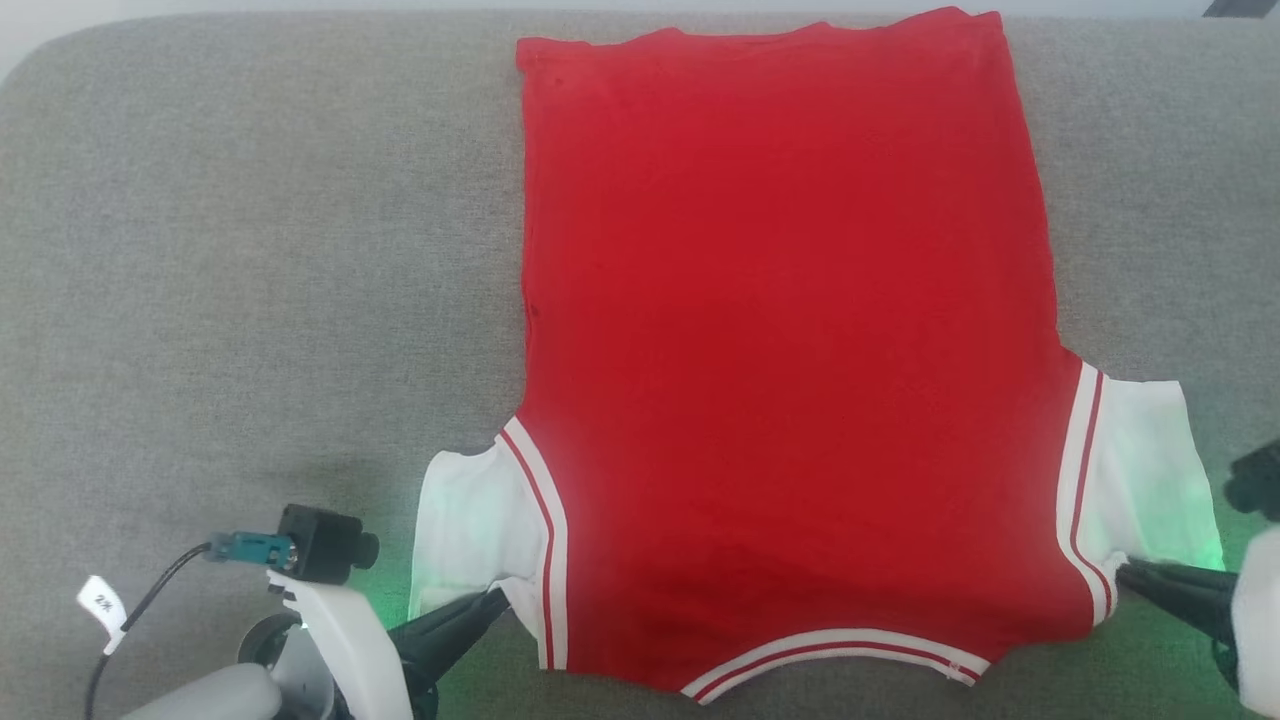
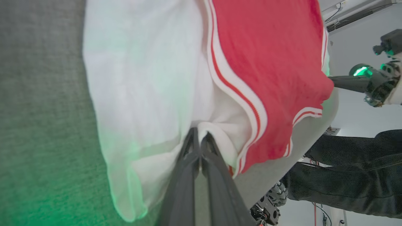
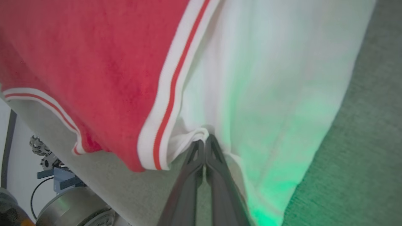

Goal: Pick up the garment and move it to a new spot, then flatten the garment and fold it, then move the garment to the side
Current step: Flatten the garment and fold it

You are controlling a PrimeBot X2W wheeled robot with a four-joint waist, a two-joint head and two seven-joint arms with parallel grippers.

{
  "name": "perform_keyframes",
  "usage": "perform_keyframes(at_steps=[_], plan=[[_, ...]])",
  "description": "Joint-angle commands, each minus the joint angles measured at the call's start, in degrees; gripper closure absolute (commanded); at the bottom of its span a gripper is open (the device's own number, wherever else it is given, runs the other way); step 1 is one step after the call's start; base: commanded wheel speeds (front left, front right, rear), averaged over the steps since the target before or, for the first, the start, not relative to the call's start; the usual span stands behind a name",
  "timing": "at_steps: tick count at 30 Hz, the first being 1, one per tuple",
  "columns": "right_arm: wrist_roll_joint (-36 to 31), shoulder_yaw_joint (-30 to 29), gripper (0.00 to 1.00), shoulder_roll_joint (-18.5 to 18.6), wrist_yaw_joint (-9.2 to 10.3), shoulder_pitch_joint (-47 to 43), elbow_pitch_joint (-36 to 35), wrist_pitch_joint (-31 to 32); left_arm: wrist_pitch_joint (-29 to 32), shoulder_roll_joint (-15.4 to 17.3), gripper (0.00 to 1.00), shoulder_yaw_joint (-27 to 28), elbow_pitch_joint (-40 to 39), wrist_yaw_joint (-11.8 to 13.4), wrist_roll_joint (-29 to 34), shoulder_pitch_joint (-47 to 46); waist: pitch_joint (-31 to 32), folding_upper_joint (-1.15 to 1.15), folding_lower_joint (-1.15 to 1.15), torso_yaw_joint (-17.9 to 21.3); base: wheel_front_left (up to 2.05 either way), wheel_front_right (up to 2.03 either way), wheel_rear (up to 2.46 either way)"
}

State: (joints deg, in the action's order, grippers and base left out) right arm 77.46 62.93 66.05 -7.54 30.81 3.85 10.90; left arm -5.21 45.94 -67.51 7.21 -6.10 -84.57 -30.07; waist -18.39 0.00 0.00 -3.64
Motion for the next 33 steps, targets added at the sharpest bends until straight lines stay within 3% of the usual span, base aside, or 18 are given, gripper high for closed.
perform_keyframes(at_steps=[1, 3, 4, 5, 6, 7, 12, 17, 20, 24, 31, 33], plan=[[-1.5, 0.3, 1.00, -1.8, 0.13, 0.4, 2.1, 0.9, 0.0, -0.9, 1.00, -0.5, 1.5, -0.1, 0.9, -0.6, -0.2, 0.00, 0.00, 0.0, 0.00, 0.00, 0.00], [-3.3, 0.1, 1.00, -4.0, 0.17, 0.6, 4.2, 0.8, -0.2, -1.8, 1.00, -0.7, 3.2, -0.4, 1.3, -0.7, -0.4, 0.00, 0.00, 0.0, 0.00, 0.00, 0.00], [-3.9, -0.2, 0.87, -4.8, 0.17, 0.5, 4.8, 0.8, -0.3, -2.3, 1.00, -0.8, 3.9, -0.5, 1.5, -0.7, -0.5, 0.00, 0.00, 0.0, 0.00, 0.00, 0.00], [-4.6, -0.6, 0.67, -5.4, 0.18, 0.6, 5.1, 0.5, -0.6, -2.6, 1.00, -0.9, 4.4, -0.5, 1.5, -0.7, -0.6, 0.00, 0.00, 0.1, 0.00, 0.00, 0.00], [-4.9, -1.1, 0.04, -5.7, 0.18, 0.6, 5.1, 0.1, -0.8, -3.0, 1.00, -0.8, 4.9, -0.6, 1.4, -0.5, -0.6, 0.00, 0.00, 0.2, 0.00, 0.00, 0.00], [-5.1, -1.7, 0.00, -5.5, 0.18, 0.6, 4.8, -0.1, -1.2, -3.1, 1.00, -0.8, 5.3, -0.6, 1.4, -0.3, -0.5, 0.00, 0.00, 0.3, 0.00, 0.00, 0.00], [-6.2, -5.3, 0.00, -0.8, 0.12, 1.2, -0.5, 1.0, -2.9, -4.0, 1.00, -1.0, 5.9, -0.9, 2.0, 0.6, -0.2, 0.00, 0.00, 0.4, 0.00, 0.00, 0.00], [-3.1, -11.7, 0.00, 7.1, 0.09, 3.4, -8.3, 3.5, -3.7, -5.2, 1.00, -1.3, 5.0, -1.1, 3.8, -0.7, -1.4, 0.00, 0.00, -0.9, 0.00, 0.00, 0.00], [-3.3, -16.4, 0.00, 9.7, 0.09, 7.1, -8.2, 5.3, -3.9, -6.2, 1.00, -1.4, 4.4, -1.2, 5.4, -2.1, -2.9, 0.00, 0.00, -2.4, 0.00, 0.00, 0.00], [-5.5, -21.9, 0.00, 6.1, 0.08, 13.9, -2.5, 9.4, -3.6, -7.9, 1.00, -1.6, 3.9, -1.2, 6.7, -4.3, -5.5, 0.00, 0.00, -4.9, 0.00, 0.00, 0.00], [-17.4, -25.2, 0.00, -8.6, 0.09, 30.6, 15.5, 20.9, -3.4, -11.6, 1.00, -1.9, 5.0, -1.1, 8.7, -8.1, -11.2, 0.00, 0.00, -10.1, 0.00, 0.00, 0.00], [-19.6, -24.9, 0.00, -10.5, 0.09, 33.0, 18.3, 22.7, -3.4, -12.0, 1.00, -2.0, 5.4, -1.1, 8.8, -8.5, -12.0, 0.00, 0.00, -10.7, 0.00, 0.00, 0.00]])
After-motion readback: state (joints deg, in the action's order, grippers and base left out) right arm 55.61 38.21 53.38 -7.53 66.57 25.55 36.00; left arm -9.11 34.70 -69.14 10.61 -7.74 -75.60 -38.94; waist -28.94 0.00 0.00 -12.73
